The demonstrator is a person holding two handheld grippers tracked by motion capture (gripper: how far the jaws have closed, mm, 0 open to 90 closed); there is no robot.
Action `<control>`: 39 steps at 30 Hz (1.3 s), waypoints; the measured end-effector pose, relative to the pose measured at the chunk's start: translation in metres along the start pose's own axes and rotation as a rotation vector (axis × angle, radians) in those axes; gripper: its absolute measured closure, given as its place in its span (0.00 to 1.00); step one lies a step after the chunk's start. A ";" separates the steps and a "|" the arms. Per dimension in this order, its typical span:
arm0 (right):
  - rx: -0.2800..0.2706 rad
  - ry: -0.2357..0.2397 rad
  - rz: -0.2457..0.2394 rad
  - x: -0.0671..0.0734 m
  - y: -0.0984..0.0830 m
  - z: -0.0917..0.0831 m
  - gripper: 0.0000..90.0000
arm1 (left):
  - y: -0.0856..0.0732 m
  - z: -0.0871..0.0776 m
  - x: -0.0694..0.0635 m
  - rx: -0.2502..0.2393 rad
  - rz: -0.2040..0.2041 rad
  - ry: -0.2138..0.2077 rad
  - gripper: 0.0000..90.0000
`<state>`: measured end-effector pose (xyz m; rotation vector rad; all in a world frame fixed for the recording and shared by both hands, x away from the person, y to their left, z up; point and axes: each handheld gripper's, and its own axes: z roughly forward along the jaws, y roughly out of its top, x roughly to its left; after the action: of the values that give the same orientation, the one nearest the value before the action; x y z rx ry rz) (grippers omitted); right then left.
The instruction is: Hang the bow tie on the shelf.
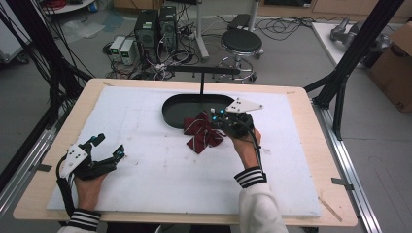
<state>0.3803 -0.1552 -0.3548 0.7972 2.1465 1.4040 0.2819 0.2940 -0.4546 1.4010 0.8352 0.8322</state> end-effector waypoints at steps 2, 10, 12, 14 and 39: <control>-0.017 -0.005 -0.003 -0.001 0.007 -0.002 0.94 | 0.000 0.000 0.000 0.000 0.000 0.000 0.18; -0.074 -0.017 -0.028 -0.004 0.034 -0.007 0.94 | 0.000 0.000 0.000 -0.001 -0.002 0.002 0.18; -0.096 -0.017 -0.026 -0.005 0.040 -0.007 0.94 | 0.000 0.000 0.000 -0.002 -0.001 0.002 0.18; -0.093 -0.022 -0.025 -0.007 0.045 -0.008 0.94 | 0.000 0.000 0.000 -0.002 -0.002 0.002 0.18; -0.168 -0.064 -0.070 -0.031 0.120 -0.001 0.94 | 0.000 0.000 0.001 0.003 -0.005 0.000 0.18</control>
<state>0.4294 -0.1393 -0.2417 0.6873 1.9598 1.4788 0.2825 0.2943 -0.4546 1.4005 0.8400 0.8280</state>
